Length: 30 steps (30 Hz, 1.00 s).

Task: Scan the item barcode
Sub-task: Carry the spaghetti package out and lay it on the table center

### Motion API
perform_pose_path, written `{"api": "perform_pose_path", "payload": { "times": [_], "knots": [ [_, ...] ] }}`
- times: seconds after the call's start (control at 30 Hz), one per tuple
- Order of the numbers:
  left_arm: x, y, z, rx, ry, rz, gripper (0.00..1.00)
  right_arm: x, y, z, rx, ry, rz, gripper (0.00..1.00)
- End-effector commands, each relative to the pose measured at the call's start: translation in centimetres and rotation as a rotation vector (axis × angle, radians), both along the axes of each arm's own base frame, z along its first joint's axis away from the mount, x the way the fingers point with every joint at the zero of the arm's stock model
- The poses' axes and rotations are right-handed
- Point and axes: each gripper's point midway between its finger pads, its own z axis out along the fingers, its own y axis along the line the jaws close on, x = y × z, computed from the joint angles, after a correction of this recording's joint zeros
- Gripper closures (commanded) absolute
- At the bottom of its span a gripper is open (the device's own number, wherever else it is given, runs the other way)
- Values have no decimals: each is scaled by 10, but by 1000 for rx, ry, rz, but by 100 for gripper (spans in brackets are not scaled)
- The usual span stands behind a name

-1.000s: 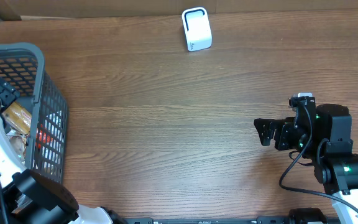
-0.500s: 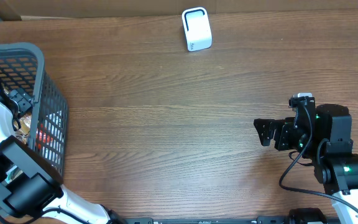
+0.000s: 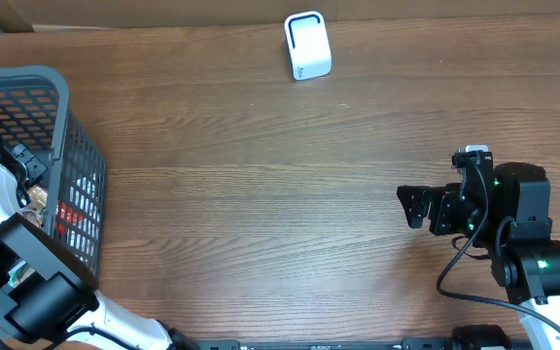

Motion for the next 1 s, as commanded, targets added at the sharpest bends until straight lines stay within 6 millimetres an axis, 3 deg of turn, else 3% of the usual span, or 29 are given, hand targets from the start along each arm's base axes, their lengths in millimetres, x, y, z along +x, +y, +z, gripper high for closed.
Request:
{"api": "perform_pose_path", "payload": {
  "times": [0.0, 0.3, 0.4, 0.5, 0.7, 0.97],
  "knots": [
    [14, -6, 81, 91, -149, -42, 96, 3, 2, 13, 8, -31, 4, 0],
    [-10, -24, 220, 297, -368, -38, 96, 4, 2, 14, 9, -37, 4, 0],
    [-25, -37, 261, 363, -446, -40, 96, 4, 2, 14, 9, -37, 4, 0],
    [-40, -63, 296, 386, -533, -84, 96, 4, 2, 14, 9, -36, 4, 0],
    [-63, -126, 320, 291, -640, -215, 96, 4, 2, 14, 9, -36, 4, 0],
    [-66, -184, 347, 289, -730, -365, 96, 4, 2, 13, 12, -32, 7, 0]
  ]
}}
